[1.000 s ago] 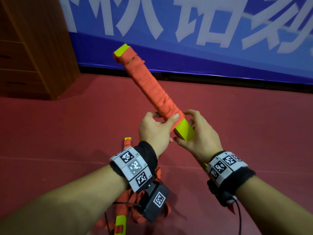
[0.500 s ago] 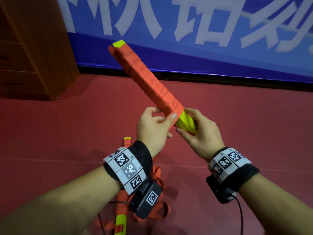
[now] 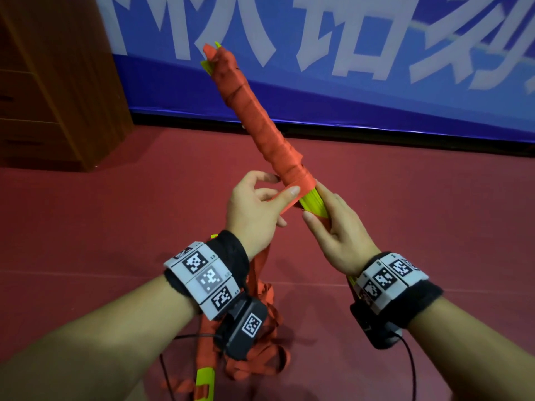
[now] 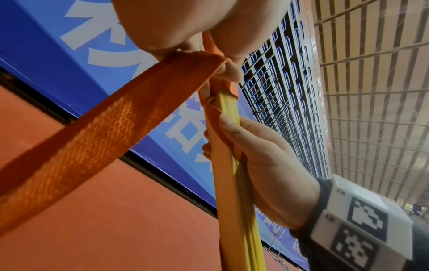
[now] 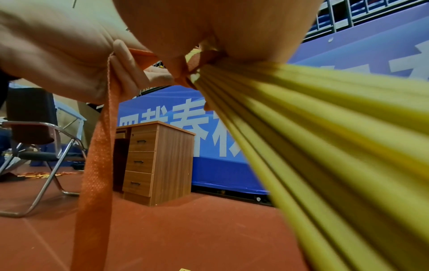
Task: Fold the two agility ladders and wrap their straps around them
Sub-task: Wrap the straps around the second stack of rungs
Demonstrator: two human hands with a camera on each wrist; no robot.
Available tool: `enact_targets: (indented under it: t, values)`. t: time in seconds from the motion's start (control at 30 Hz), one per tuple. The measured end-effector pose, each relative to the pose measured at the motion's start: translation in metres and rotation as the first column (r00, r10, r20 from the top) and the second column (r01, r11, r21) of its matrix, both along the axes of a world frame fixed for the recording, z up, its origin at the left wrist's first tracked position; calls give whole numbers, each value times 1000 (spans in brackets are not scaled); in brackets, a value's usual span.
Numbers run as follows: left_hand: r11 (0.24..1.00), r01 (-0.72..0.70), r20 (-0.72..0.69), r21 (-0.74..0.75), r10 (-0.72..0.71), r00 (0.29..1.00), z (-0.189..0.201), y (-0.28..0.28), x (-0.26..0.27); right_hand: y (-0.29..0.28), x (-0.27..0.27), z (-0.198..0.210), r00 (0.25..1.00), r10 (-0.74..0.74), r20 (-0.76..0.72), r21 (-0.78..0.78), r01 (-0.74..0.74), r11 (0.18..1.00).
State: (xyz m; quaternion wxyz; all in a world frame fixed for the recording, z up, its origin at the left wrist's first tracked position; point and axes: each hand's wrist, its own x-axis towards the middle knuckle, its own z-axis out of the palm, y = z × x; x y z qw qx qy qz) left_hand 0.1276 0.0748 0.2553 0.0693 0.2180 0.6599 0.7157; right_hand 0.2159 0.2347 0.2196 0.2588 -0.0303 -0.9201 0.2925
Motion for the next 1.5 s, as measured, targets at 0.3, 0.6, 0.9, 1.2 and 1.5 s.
enact_targets:
  t: [0.3,0.6,0.9,1.2,1.5]
  values:
    - [987,161,49,14,-161,986,2,1,-1,-8,2,4,998,54,-22,-107,-56,993]
    - [1000,25,52,-12,-24,998,-6,5,4,-5,4,7,995,-96,34,-32,97,995]
    - [999,-15,77,-52,19,997,-6,7,3,-9,2,-9,984,-178,-3,-108,177,978]
    - [997,-20,6,-69,20,1000,-2,4,3,-12,4,1,984,-178,-24,-276,164,947]
    - [996,-14,-34,-84,11,999,1,0,3,-13,2,1,985,-168,-33,-427,138,894]
